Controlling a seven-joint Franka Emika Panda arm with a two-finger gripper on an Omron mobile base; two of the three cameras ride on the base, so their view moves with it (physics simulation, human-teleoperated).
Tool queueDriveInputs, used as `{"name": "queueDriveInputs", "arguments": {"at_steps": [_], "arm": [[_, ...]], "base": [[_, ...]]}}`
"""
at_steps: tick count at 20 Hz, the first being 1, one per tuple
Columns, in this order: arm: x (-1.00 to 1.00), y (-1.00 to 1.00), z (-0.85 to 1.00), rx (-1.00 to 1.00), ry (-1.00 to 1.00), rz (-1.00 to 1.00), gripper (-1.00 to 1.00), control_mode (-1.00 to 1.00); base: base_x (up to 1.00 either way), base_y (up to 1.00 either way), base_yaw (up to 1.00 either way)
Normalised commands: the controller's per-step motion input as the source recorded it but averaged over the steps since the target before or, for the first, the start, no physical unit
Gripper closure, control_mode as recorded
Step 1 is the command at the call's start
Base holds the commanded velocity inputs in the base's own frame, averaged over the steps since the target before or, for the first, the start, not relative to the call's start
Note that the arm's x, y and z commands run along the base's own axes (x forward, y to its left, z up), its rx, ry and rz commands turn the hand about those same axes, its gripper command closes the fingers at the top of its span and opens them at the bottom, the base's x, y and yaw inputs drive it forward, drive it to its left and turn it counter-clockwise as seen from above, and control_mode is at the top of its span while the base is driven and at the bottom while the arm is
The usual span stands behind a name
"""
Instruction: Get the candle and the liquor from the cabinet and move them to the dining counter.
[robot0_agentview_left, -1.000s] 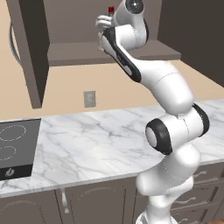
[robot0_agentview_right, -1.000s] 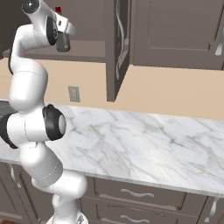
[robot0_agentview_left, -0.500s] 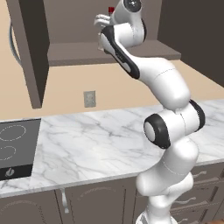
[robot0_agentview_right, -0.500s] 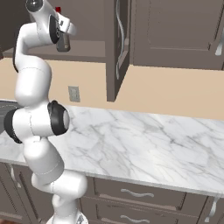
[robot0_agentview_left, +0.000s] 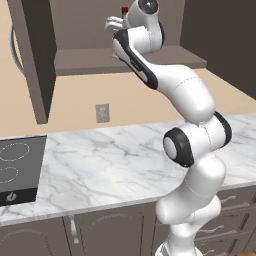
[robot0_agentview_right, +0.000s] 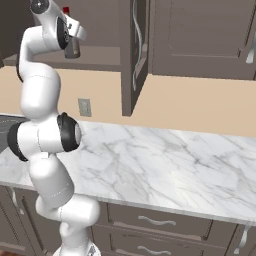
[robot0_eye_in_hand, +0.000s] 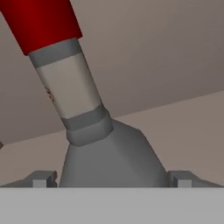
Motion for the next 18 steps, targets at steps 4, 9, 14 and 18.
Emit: {"name": "queueDriveInputs", "arguments": {"at_steps": [4, 9, 14, 18], "arm": [[0.15, 0.00, -0.12, 0.00, 0.00, 0.02, -1.00, -1.00], [-0.06, -0.02, -0.22, 0.00, 0.00, 0.03, 1.00, -1.00], [-0.21, 0.00, -0.16, 0.00, 0.00, 0.05, 1.00, -1.00], [-0.32, -0.05, -0.10, 0.00, -0.01, 0.04, 1.00, -1.00]], "base": [[0.00, 0.00, 0.00], [0.00, 0.00, 0.00], [0.00, 0.00, 0.00], [0.00, 0.00, 0.00]]}}
